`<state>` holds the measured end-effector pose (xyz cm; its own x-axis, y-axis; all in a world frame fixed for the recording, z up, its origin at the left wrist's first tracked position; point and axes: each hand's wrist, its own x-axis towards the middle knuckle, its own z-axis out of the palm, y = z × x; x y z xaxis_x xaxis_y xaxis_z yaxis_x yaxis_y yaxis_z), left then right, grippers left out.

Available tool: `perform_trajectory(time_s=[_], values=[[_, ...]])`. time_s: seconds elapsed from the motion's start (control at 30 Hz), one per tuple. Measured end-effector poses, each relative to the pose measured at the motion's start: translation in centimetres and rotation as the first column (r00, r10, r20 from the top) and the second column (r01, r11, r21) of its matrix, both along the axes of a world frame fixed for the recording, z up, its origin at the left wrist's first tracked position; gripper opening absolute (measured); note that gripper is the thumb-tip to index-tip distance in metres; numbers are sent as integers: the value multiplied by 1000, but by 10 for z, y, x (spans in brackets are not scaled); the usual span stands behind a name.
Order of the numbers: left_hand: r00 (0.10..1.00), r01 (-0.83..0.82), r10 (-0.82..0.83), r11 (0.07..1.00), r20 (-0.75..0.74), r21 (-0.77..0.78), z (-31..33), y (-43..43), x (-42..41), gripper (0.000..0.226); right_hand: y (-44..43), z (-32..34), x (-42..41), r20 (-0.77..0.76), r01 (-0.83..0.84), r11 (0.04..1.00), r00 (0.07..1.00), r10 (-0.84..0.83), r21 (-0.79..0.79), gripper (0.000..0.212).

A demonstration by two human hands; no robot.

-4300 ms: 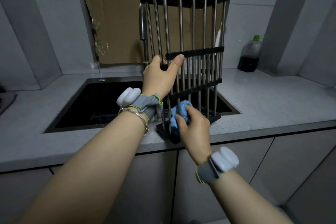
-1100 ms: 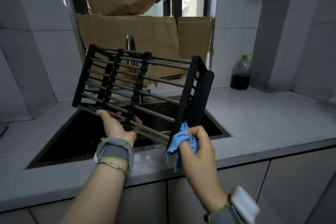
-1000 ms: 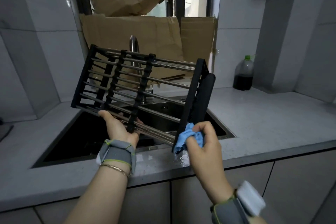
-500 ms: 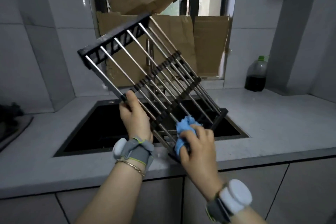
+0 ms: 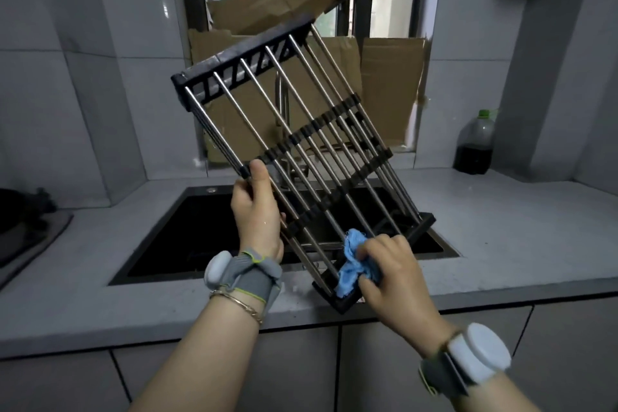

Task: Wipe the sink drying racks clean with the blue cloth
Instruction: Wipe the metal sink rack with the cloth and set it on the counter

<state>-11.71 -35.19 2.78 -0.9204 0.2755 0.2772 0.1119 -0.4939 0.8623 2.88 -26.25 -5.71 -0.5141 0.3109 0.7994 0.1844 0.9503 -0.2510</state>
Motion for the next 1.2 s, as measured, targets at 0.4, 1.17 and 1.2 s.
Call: perform_trajectory(time_s=[0.4, 1.17, 1.2], values=[[962, 113, -139, 986, -234, -119, 6, 12, 15, 50, 24, 59, 35, -430, -37, 890, 884, -182, -454, 39], [910, 329, -352, 935, -218, -136, 6, 42, 37, 59, 44, 21, 68, -334, -129, 522, 886, -322, -843, 36], [914, 317, -340, 939, -223, -135, 7, 41, 37, 61, 46, 21, 67, -370, -148, 512, 854, -365, -846, 35]])
